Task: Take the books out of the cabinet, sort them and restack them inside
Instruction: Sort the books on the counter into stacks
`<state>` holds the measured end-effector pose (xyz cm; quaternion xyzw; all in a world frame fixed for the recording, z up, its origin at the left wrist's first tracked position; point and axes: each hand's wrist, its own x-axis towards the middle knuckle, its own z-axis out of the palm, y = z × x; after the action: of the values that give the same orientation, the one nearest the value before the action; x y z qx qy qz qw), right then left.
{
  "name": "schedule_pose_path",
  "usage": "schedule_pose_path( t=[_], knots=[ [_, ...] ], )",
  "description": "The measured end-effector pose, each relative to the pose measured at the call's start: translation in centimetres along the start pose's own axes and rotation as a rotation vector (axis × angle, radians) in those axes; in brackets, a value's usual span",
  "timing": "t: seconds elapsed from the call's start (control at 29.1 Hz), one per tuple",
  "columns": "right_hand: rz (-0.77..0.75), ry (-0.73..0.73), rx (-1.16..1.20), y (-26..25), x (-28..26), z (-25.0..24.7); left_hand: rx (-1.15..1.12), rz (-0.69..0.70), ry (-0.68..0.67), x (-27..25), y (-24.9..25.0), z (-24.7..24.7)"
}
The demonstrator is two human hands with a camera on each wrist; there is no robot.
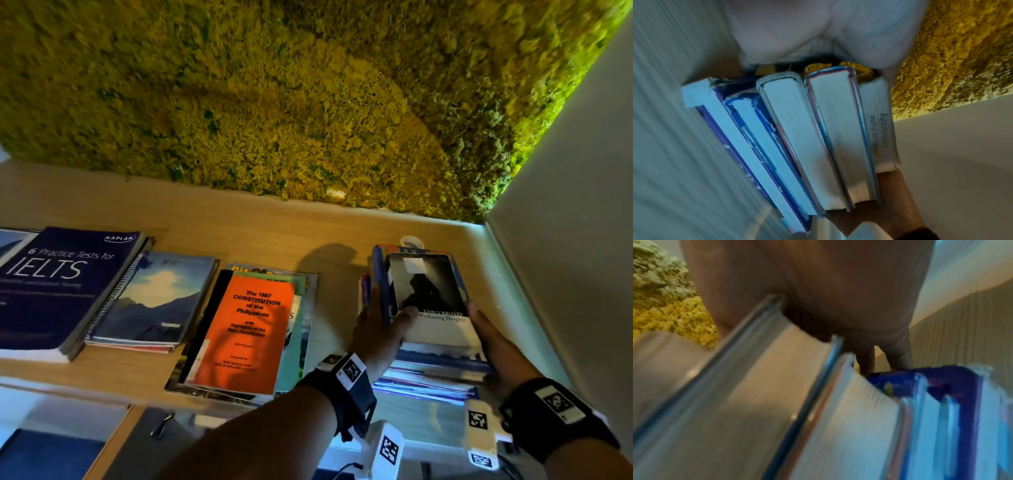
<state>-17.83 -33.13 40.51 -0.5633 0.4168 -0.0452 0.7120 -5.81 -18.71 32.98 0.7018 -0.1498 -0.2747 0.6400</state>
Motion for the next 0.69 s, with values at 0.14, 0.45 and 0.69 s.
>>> schedule_pose_path(
  t=[0.14, 0.45, 0.69],
  knots=[
    [0.042, -0.019, 0.025, 0.1, -0.2, 0.1, -0.072, -0.085, 0.054, 1.1, -1.4, 0.1],
    [-0.055, 0.003, 0.123, 1.6, 0.8, -0.3, -0.092, -0.156, -0.04, 1.7, -2.2, 0.3],
    [0.0, -0.106, 0.138, 0.5, -1.2, 0.6, -0.107, -0.098, -0.019, 1.0, -1.5, 0.3]
  ],
)
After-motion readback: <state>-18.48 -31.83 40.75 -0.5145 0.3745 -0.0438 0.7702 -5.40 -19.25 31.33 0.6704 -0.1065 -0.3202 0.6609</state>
